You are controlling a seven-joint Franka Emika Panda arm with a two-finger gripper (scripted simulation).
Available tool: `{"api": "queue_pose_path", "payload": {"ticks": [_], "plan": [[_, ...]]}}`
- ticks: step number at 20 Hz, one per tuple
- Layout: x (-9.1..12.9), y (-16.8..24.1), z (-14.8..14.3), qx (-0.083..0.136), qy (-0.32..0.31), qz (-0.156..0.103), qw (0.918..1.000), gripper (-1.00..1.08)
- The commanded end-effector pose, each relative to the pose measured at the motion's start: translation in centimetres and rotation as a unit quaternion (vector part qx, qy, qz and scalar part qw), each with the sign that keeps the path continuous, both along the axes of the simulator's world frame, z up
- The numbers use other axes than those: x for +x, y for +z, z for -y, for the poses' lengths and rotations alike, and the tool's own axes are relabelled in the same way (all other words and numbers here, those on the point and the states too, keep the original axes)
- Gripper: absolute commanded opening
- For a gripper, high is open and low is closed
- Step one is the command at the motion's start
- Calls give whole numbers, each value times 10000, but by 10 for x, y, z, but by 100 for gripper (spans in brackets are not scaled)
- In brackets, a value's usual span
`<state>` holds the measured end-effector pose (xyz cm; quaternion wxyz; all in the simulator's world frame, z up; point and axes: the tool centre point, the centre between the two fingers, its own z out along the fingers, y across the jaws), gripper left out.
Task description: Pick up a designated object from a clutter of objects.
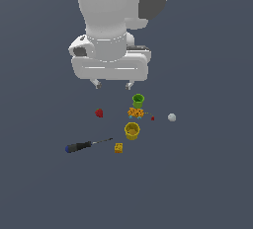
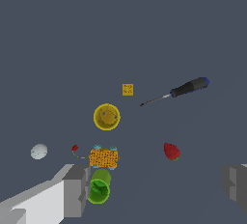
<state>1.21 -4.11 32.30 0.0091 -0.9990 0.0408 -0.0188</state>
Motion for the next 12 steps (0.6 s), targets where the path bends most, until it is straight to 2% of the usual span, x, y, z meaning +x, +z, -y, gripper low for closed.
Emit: {"api": "queue_pose_path", "payload": {"ticks": [1,12], "plan": [[0,0,0,1,-2,1,10000,100],[-12,-39,-18,-14,-227,-32,9997,100]]}}
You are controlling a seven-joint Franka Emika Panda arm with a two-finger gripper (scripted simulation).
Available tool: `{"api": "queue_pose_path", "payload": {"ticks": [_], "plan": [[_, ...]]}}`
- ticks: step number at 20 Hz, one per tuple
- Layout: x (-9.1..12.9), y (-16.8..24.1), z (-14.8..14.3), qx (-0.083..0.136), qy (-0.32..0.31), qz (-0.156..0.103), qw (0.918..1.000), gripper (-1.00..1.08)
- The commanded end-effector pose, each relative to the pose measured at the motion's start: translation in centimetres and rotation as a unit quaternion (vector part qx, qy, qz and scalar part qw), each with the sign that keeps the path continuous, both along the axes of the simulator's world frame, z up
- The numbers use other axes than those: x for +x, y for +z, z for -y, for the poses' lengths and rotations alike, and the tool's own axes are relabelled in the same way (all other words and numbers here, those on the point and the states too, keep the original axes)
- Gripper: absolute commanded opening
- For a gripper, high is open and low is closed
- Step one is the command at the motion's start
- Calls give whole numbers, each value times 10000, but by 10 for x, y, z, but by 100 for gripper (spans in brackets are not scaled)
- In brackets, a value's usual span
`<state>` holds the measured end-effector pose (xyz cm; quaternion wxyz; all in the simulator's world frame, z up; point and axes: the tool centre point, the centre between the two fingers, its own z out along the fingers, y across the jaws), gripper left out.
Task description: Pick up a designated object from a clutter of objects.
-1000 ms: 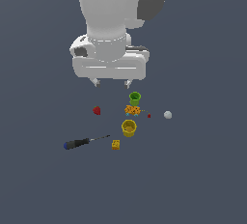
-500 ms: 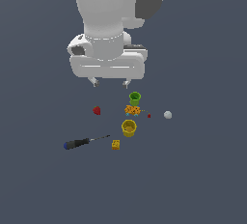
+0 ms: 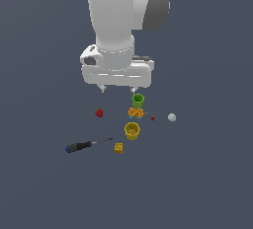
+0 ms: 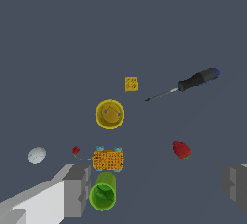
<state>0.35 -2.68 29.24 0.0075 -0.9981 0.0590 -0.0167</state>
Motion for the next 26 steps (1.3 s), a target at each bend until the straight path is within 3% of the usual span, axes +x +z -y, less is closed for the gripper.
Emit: {"api": "queue_pose_path", "payload": {"ticks": [1,8,18,26], "plan": [[-5,-15,-7,-6,-82,-15,10000,100],[-32,-70,-34,-26,-416,-60,9991,100],[-99,-152,-72,-45,-955,-128,9953,100],[-143,-188,-88,-45,-1237,-164,9922,100]]}}
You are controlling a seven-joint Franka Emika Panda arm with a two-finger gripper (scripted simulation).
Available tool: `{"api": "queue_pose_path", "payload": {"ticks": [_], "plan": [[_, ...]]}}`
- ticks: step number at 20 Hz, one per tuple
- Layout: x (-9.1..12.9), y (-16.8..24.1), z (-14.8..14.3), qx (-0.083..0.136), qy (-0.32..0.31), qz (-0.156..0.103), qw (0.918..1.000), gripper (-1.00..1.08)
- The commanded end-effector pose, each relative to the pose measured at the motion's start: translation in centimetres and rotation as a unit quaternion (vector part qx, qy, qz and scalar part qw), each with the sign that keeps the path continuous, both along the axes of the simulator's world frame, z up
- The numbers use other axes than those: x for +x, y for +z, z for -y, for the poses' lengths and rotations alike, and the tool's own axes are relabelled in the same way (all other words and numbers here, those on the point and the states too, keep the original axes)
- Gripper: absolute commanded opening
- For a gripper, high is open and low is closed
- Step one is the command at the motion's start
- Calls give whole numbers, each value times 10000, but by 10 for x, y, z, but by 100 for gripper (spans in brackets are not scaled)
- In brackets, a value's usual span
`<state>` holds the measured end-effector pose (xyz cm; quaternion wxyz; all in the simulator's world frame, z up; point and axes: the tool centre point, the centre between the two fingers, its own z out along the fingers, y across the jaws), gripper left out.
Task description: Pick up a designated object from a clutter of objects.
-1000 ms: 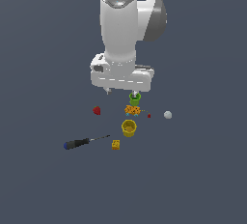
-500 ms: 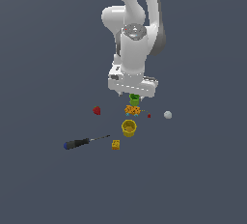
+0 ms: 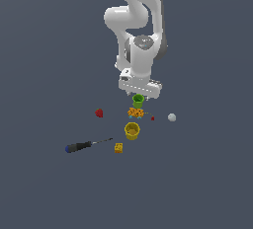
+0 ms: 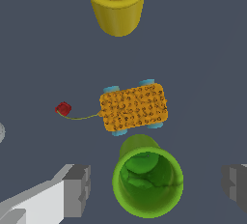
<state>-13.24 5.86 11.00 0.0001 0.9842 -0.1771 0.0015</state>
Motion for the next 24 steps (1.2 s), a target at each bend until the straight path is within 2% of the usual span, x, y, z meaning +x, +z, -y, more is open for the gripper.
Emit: {"api": "queue_pose_path", "payload": {"ticks": [1,8,16,24], "plan": [[-11,-8,-3,2,-73,-3,10000,100],[-26,-17,-7,4,-158,-14,9999,100],[-26,-24,-7,5,-150,-17,9999,100],[-27,-53,-7,8,-155,-16,9999,100]]}}
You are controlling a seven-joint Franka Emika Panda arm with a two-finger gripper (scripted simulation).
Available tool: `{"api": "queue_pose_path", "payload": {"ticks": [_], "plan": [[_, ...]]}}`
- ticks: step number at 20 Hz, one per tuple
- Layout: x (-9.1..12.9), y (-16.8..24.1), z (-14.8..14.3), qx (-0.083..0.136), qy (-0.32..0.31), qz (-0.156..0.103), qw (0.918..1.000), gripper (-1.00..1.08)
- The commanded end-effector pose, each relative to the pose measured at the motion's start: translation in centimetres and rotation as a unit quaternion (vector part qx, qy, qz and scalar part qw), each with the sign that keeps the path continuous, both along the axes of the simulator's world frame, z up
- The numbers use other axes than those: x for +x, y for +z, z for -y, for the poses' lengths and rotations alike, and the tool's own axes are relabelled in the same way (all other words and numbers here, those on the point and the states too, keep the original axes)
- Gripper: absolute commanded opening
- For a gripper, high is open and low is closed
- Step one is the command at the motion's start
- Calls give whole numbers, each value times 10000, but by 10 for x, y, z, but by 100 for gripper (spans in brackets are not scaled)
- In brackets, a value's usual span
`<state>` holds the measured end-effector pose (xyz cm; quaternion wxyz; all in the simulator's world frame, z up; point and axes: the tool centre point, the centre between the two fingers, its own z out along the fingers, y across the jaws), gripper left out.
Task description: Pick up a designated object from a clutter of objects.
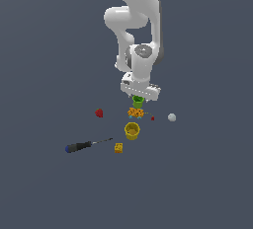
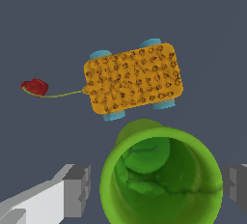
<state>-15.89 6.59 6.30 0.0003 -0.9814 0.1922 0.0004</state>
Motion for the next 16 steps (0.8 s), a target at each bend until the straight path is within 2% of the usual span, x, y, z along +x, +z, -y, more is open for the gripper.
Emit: {"api": "queue_pose_path", "payload": {"ticks": [1,9,10,16], "plan": [[0,-9,0,1,-1,2,10000,100],[0,-21,0,-4,-6,3,10000,100],[0,-21,0,-4,-6,3,10000,-100],[0,-21,0,-4,-6,3,10000,-100]]}}
